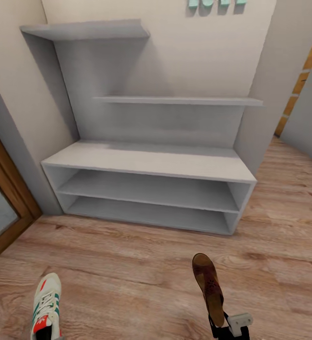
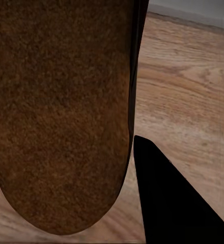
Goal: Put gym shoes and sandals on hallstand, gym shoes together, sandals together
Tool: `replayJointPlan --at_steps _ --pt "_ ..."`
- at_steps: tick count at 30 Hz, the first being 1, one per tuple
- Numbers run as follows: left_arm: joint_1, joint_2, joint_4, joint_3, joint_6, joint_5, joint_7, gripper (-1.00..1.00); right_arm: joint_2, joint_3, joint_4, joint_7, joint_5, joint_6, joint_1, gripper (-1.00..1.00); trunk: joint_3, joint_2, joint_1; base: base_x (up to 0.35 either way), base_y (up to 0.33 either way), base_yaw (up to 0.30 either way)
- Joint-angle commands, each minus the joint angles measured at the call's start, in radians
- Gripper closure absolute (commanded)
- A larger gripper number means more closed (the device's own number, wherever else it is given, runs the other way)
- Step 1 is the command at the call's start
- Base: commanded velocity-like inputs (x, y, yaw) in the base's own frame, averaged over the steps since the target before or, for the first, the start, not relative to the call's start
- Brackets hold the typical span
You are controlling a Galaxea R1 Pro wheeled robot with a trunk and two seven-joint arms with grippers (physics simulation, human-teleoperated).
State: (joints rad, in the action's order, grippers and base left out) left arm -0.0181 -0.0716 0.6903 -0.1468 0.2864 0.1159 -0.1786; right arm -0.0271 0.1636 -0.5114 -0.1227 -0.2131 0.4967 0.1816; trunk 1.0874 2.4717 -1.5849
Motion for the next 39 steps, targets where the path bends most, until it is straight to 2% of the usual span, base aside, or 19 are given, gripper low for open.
replayJointPlan --at_steps 1,29,39 --pt "0.000 -0.001 0.000 0.003 0.003 0.008 -0.005 1.00 0.001 0.008 0.001 -0.008 -0.005 0.003 0.001 1.00 0.001 0.000 0.000 0.000 0.000 -0.267" --pt "0.000 -0.001 0.000 0.003 0.003 0.007 -0.005 1.00 0.001 0.008 0.001 -0.008 -0.005 0.003 0.001 1.00 0.001 0.000 0.000 0.000 0.000 -0.265" --pt "0.000 -0.001 0.000 0.003 0.003 0.007 -0.005 1.00 0.001 0.009 0.000 -0.008 -0.005 0.003 0.001 1.00 0.001 0.000 0.000 0.000 0.000 -0.018"
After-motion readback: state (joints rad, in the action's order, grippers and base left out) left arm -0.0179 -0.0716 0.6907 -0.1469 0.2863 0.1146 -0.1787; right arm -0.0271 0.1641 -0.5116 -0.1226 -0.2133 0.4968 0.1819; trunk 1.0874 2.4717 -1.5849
